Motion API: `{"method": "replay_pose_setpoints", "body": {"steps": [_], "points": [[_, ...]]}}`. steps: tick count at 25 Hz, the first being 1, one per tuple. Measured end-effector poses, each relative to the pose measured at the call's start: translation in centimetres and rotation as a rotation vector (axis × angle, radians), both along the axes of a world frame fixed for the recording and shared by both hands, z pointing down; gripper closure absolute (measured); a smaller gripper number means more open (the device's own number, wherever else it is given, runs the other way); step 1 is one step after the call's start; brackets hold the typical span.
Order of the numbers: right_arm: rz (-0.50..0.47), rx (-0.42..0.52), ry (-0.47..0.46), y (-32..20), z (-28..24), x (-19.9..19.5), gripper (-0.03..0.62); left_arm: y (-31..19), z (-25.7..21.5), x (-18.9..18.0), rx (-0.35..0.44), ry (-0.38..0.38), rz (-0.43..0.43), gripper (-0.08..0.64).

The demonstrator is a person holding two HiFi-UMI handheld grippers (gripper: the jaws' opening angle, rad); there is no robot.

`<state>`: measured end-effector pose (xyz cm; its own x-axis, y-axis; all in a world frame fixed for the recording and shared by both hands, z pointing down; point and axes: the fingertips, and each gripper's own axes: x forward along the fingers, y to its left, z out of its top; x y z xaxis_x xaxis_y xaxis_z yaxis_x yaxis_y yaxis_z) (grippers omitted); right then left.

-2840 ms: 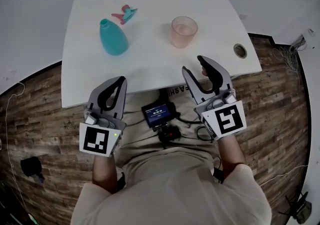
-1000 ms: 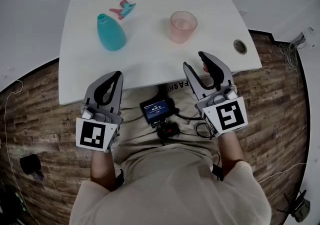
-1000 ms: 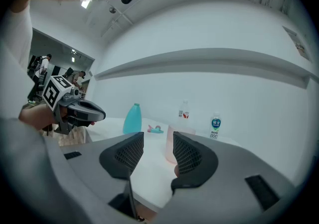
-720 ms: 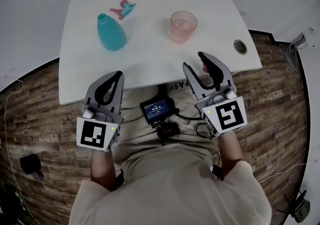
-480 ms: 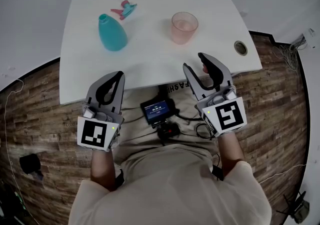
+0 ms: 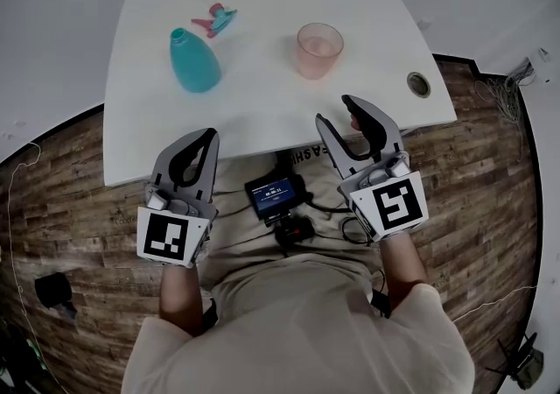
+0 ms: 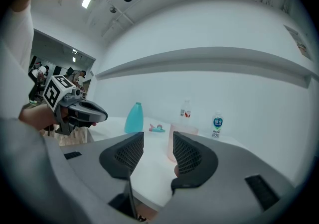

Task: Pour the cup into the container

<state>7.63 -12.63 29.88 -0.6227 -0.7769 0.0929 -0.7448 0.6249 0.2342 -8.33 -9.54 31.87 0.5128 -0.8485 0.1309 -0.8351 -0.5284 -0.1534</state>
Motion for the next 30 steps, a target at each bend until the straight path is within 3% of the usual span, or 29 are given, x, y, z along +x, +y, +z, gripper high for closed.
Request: {"method": "replay_pose_setpoints", "body": {"steps": [30], "points": [[-0.014,-0.011,-0.006,0.28,0.21,-0.86,0.408,0.23,-0.46,0.35,0.000,0.008,0.003,0.548]]}}
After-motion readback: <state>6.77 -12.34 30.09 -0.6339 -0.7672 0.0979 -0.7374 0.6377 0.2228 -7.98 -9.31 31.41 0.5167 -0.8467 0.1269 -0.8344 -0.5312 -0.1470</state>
